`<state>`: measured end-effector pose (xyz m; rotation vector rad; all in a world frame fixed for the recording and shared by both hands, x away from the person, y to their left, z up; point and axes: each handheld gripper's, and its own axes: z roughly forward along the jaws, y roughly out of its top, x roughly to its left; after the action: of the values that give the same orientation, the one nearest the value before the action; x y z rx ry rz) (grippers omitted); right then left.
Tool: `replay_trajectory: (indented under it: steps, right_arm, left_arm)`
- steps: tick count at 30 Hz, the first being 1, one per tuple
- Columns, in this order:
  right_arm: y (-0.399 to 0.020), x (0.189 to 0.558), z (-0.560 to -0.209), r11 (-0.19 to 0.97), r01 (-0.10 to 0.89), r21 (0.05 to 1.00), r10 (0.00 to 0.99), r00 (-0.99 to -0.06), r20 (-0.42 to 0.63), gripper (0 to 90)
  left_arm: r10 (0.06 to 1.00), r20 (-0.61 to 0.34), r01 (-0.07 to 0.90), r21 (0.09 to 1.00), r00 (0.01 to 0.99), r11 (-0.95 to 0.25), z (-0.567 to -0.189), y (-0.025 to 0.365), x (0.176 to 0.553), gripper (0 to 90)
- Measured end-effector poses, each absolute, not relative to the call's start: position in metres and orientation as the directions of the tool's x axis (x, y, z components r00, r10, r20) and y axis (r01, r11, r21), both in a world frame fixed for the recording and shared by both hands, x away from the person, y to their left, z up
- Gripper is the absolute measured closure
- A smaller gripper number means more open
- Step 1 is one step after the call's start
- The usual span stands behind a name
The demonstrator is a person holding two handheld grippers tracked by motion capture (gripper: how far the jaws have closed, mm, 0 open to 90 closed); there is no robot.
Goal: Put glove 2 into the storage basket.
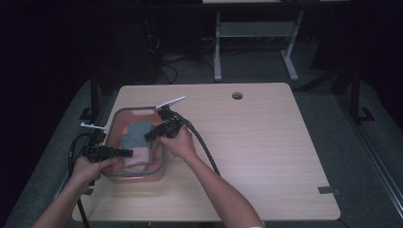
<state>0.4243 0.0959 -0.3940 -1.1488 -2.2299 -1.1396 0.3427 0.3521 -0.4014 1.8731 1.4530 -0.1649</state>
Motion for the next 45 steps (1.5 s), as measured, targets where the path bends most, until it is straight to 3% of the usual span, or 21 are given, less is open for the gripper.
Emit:
replay_trajectory:
  steps: [26,45]
  right_arm:
    - [0.065,0.425,-0.382,0.269,0.812,0.517,0.469,-0.58,0.666,70.8]
    - [0.025,0.421,-0.375,0.196,0.828,0.525,0.452,-0.551,0.701,67.3]
  left_arm:
    - [0.814,-0.474,0.846,0.531,0.336,-0.04,-0.369,0.358,0.347,54.4]
    - [0.741,-0.525,0.783,0.623,0.418,0.0,-0.344,0.336,0.348,53.6]
